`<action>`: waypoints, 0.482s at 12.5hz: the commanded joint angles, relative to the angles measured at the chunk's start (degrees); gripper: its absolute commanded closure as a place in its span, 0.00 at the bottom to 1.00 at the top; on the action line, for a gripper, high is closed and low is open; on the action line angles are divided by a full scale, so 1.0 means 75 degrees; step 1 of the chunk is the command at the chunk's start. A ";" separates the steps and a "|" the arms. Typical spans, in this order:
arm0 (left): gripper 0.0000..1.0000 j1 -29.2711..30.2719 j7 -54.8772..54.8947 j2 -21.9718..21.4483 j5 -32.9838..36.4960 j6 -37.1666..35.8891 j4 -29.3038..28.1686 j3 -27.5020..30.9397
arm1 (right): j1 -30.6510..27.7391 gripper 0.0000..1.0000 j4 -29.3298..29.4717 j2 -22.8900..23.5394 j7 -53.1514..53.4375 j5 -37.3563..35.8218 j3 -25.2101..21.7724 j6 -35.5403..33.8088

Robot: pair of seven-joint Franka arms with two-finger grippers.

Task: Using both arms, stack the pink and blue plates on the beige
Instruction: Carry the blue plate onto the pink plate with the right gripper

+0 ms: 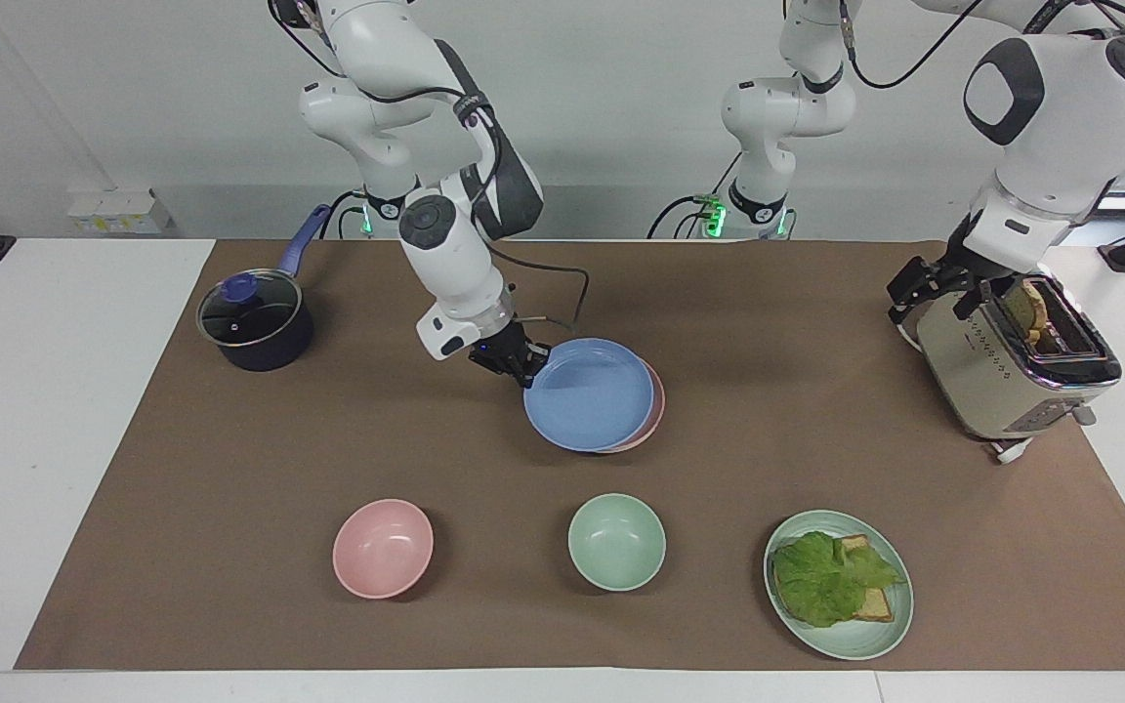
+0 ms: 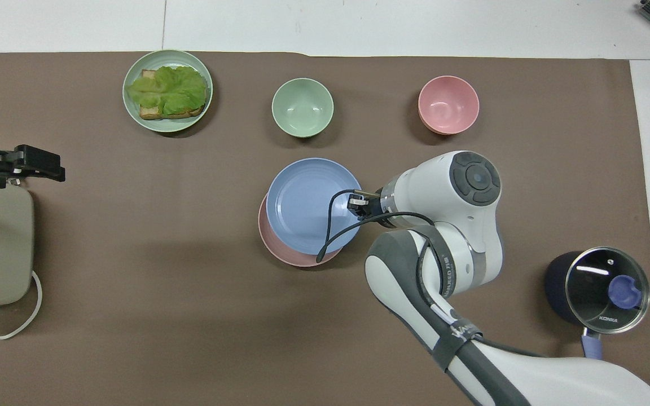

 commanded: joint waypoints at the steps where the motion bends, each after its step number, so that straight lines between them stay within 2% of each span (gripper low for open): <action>1: 0.00 0.0009 -0.0007 -0.0071 0.0162 -0.0138 0.0063 -0.0003 | 0.0275 1.00 -0.0234 -0.0172 0.0372 0.0037 -0.0060 0.0150; 4: 0.00 0.0009 -0.0007 -0.0071 0.0162 -0.0150 0.0063 -0.0003 | 0.0240 1.00 -0.0175 0.0038 0.0361 -0.0104 -0.0048 0.0617; 6: 0.00 0.0009 -0.0007 -0.0071 0.0162 -0.0150 0.0063 -0.0003 | 0.0299 1.00 -0.0233 0.0074 0.0385 -0.0104 -0.0048 0.0607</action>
